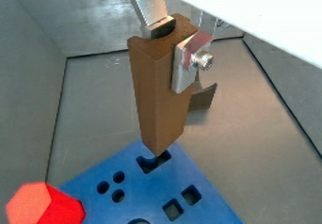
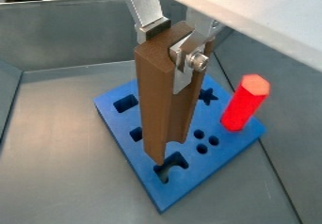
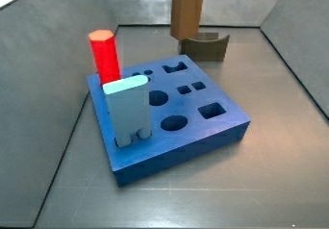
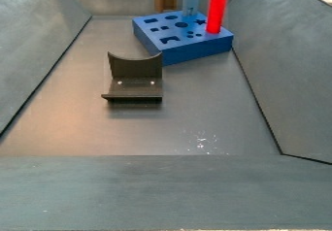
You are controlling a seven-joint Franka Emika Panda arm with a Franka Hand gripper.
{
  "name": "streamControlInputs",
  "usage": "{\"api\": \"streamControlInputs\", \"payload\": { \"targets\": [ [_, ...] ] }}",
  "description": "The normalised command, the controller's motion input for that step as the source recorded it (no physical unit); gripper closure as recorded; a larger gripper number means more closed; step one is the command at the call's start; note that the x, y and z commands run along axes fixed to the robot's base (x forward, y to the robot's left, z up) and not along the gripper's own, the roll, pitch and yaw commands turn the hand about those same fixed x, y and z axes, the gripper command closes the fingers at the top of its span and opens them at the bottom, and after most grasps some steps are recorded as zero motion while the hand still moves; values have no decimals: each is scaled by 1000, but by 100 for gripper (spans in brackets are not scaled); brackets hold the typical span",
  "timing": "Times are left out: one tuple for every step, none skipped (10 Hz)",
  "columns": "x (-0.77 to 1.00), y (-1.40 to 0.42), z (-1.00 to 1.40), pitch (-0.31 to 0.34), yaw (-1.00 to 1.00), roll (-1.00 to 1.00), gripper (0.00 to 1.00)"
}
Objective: Pick up the arch object. Move up. Place the arch object on the fixture. Regrasp the arch object. Move to above the board. Insert the arch object.
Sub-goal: Insert the arch object.
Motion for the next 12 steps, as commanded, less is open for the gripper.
{"api": "streamControlInputs", "payload": {
  "targets": [
    [46,129,-423,0,0,-160,100],
    [0,83,-620,0,0,-134,100],
    [0,94,-551,0,-37,-130,100],
    [0,114,-540,0,-97,-130,100],
    [0,97,-583,-10,-423,-131,100],
    [-191,57,-554,-27,-709,-133,100],
    [-374,0,-291,-26,-534,-36,100],
    [-11,0,-66,0,0,0,100],
    [-343,-49,-303,0,-51,7,100],
    [-57,-166,-429,-13,-29,7,100],
    [400,-9,-309,0,-157,0,100],
    [546,0,-229,19,-277,-36,100]
  ]
}}
